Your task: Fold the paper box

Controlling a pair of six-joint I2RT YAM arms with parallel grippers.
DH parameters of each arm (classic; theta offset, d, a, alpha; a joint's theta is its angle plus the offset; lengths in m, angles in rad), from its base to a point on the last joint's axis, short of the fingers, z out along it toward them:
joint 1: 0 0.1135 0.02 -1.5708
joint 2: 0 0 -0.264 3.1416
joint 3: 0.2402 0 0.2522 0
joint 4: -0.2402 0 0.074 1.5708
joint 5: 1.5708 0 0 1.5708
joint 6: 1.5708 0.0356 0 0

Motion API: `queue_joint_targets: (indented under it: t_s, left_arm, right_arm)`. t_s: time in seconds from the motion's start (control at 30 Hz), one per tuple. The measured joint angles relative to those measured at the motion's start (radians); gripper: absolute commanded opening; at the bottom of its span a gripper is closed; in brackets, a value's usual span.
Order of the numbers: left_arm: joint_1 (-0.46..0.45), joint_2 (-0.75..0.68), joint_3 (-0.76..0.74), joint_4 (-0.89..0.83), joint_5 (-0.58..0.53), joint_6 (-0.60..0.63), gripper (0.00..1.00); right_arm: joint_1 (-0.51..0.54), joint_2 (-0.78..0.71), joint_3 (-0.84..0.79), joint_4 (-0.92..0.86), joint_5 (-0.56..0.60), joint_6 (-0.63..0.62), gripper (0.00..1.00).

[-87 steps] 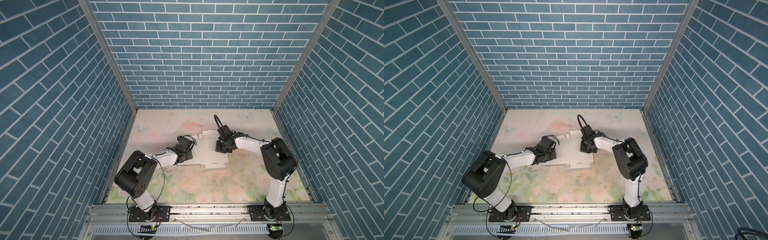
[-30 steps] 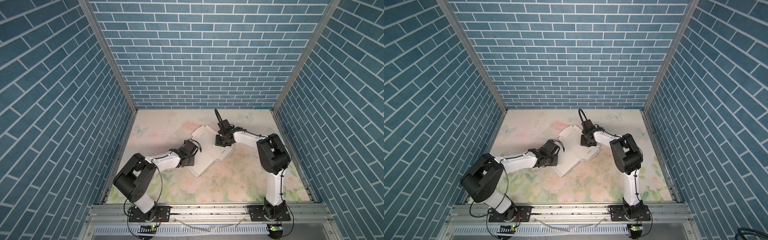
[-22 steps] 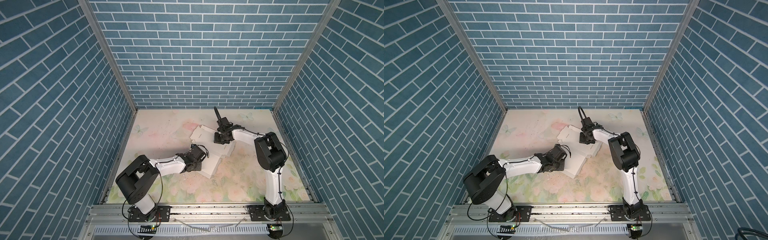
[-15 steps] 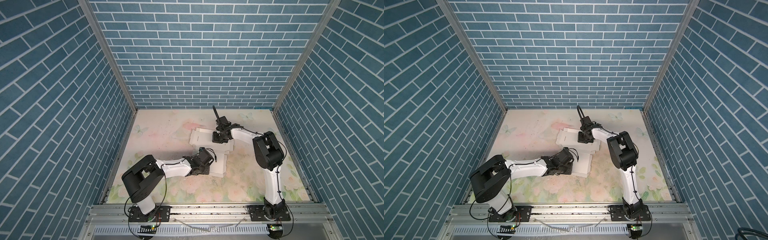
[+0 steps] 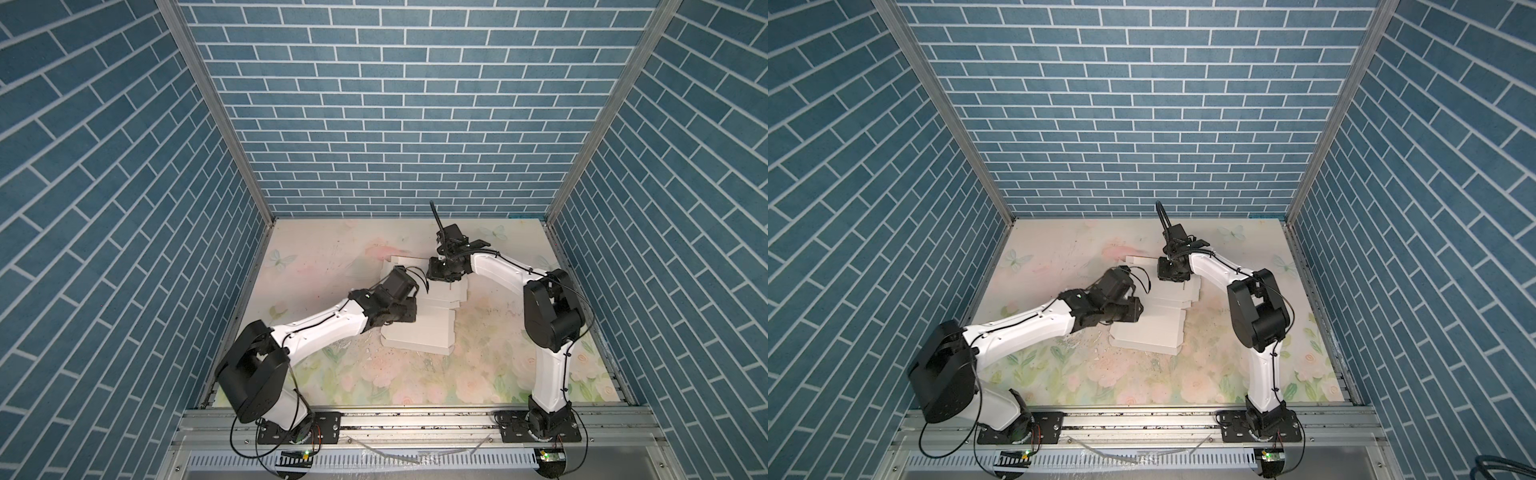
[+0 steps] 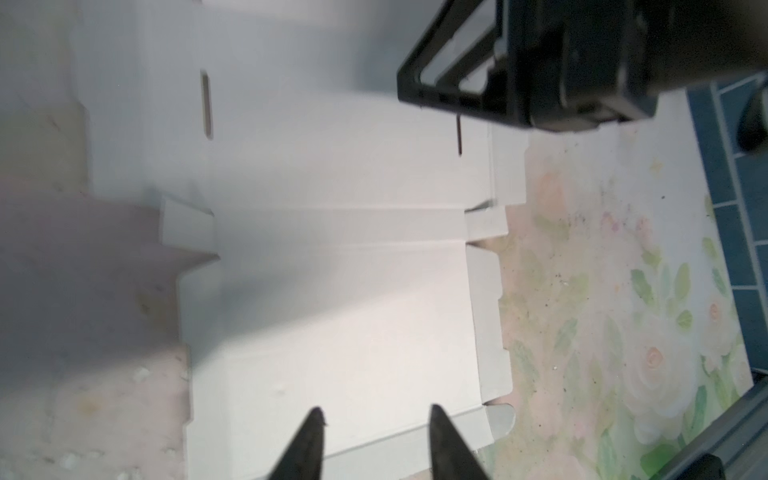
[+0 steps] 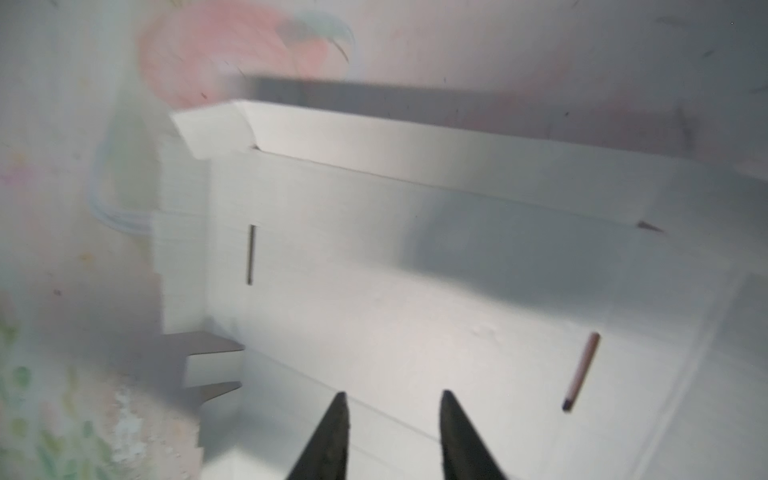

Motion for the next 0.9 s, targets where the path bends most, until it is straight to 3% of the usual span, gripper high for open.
queue_joint_targets:
  t_s: [0.07, 0.3, 0.5, 0.9]
  left_arm:
    - [0.076, -0.023, 0.033, -0.018, 0.021, 0.034, 0.99]
    - [0.331, 0.062, 0.182, -0.087, 0.153, 0.184, 0.99]
    - [0.442, 0.264, 0.331, -0.156, 0.258, 0.309, 0.79]
    - [0.464, 0.525, 0.538, -0.198, 0.332, 0.435, 0.64]
  right_arm:
    - [-0.001, -0.071, -0.002, -0.007, 0.008, 0.006, 0.53]
    - [-0.006, -0.248, -0.058, -0.019, 0.047, 0.033, 0.57]
    - [-0.007, -0.248, -0.137, -0.026, 0.088, 0.065, 0.52]
    - [-0.007, -0.219, -0.222, 0.01, 0.042, 0.083, 0.43]
